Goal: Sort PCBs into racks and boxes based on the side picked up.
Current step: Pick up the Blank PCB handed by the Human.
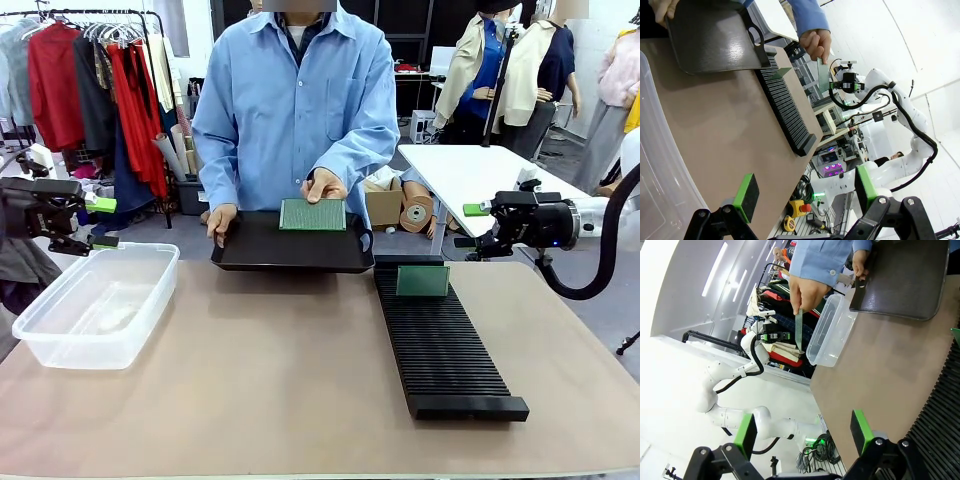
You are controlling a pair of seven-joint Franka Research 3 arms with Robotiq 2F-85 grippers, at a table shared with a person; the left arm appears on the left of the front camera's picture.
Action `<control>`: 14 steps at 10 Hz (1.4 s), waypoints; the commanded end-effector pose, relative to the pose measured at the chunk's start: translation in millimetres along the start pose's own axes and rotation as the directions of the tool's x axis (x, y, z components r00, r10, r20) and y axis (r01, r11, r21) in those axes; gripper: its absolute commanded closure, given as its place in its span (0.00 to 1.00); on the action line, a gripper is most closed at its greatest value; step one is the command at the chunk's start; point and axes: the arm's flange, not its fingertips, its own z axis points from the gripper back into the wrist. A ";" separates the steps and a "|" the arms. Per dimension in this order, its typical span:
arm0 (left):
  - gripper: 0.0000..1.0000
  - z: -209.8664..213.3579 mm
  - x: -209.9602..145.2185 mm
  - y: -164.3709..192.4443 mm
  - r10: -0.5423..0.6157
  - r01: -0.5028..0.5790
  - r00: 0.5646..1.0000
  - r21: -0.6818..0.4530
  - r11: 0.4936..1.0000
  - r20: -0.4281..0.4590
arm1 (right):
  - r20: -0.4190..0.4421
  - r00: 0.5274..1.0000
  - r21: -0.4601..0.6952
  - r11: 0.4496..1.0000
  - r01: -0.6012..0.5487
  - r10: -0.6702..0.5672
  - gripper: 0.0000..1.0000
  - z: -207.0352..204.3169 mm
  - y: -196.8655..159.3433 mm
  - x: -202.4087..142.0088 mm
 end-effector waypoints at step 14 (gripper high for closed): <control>0.00 0.7 0.3 -0.7 0.000 0.000 1.000 0.000 1.000 0.002 | -0.011 0.999 -0.058 0.997 -0.049 0.048 0.00 -115.6 -18.9 33.4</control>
